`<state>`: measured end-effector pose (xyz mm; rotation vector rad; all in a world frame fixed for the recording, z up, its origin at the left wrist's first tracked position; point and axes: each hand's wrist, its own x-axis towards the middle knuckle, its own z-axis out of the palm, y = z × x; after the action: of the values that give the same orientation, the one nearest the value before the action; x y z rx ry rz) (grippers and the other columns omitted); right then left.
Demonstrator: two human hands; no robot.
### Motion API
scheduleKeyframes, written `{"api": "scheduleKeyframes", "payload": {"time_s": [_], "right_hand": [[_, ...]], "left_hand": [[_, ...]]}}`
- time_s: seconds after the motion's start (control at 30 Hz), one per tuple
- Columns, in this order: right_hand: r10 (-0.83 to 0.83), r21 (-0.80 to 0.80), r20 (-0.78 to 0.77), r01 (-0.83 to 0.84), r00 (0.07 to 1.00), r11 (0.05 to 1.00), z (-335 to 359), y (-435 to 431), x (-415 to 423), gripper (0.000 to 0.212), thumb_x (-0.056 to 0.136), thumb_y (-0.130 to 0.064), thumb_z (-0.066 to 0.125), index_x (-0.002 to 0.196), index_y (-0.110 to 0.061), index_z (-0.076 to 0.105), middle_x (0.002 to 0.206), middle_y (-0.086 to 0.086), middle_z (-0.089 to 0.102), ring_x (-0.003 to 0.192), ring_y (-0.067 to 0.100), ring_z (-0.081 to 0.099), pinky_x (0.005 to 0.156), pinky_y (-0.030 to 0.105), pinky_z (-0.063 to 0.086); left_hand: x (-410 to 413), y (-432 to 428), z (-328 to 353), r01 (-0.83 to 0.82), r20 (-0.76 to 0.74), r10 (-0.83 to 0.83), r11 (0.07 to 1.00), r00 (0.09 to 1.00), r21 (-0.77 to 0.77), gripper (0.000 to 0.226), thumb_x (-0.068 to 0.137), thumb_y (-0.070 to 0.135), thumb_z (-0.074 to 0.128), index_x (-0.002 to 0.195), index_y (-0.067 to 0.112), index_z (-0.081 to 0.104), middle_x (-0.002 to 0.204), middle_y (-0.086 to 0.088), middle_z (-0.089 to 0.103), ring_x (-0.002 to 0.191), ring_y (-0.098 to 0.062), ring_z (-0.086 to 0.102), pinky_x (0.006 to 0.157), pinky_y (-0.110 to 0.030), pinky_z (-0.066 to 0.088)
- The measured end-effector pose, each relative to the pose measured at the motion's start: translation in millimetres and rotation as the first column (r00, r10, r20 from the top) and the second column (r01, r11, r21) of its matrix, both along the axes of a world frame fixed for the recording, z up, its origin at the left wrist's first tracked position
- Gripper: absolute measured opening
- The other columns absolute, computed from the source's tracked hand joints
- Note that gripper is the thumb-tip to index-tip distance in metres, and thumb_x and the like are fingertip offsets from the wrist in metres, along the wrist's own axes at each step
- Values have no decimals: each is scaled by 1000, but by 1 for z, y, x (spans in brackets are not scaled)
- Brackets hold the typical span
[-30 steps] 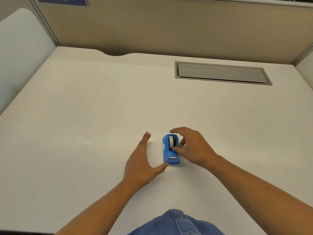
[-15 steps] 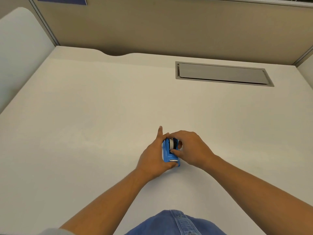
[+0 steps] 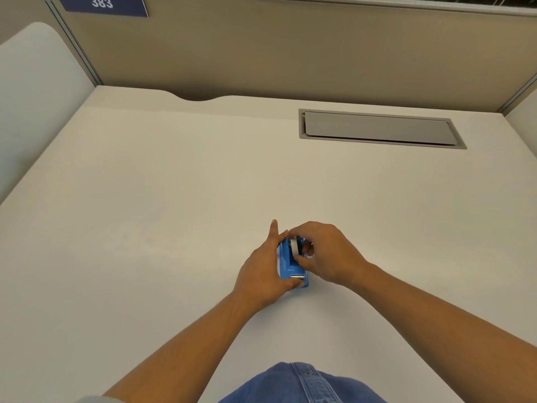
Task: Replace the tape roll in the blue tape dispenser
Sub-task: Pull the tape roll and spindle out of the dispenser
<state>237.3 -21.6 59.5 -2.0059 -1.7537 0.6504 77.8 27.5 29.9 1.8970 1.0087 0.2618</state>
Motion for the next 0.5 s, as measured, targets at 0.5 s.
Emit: {"api": "scheduleKeyframes", "payload": {"time_s": [0.5], "right_hand": [[193,-163,228,-158,954,974,22,15,-6,32,76,-18,69,106,-27,65,95,-3,62,81,17,60,72,34,55]], "left_hand": [[1,-1,10,17,-70,-18,1000,997,-3,122,69,38,85,152,27,-4,140,9,54,124,-16,53,88,-19,34]]}}
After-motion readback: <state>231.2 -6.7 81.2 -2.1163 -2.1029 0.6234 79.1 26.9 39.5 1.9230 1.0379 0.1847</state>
